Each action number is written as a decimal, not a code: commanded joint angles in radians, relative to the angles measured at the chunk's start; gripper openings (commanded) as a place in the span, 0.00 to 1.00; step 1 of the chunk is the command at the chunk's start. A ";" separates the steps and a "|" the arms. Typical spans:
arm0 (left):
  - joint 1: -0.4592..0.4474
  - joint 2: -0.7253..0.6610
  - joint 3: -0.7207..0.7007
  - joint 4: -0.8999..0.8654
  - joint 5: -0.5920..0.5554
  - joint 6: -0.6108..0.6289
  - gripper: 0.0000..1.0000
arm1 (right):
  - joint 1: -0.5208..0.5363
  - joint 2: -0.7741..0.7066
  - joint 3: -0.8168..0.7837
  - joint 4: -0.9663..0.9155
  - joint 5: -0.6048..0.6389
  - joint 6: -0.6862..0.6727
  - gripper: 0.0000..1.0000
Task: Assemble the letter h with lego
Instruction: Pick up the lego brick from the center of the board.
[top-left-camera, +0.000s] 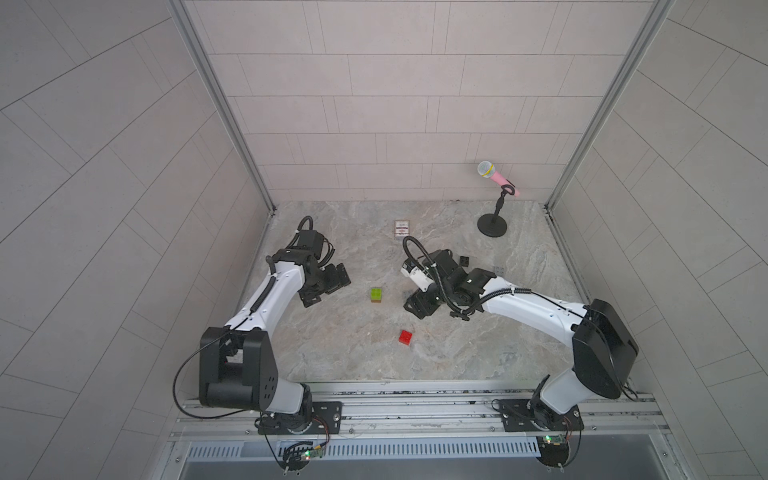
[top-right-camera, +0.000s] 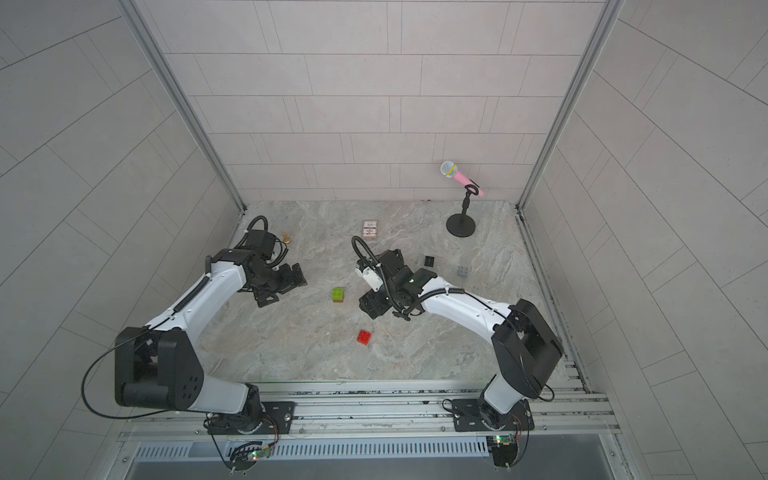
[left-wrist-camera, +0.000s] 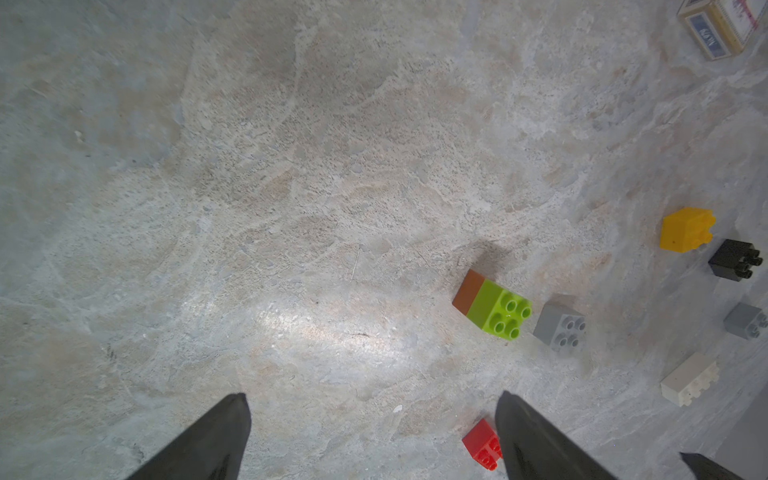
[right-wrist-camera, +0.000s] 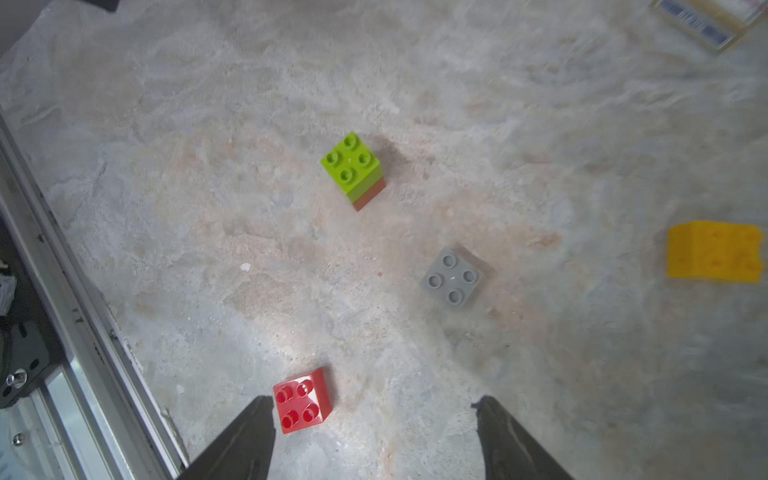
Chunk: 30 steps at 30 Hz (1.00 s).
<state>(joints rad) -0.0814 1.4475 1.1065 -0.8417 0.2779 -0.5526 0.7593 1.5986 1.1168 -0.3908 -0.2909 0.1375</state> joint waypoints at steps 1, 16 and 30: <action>-0.005 -0.013 -0.008 -0.007 0.004 0.003 1.00 | 0.046 0.058 -0.022 -0.045 -0.005 0.007 0.79; -0.005 -0.021 -0.009 -0.007 -0.004 0.005 1.00 | 0.192 0.246 0.090 -0.165 0.170 -0.056 0.74; -0.005 -0.021 -0.010 -0.008 -0.002 0.003 1.00 | 0.229 0.326 0.156 -0.213 0.201 -0.112 0.44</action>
<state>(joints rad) -0.0818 1.4471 1.1046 -0.8417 0.2806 -0.5510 0.9855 1.9118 1.2549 -0.5697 -0.1181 0.0456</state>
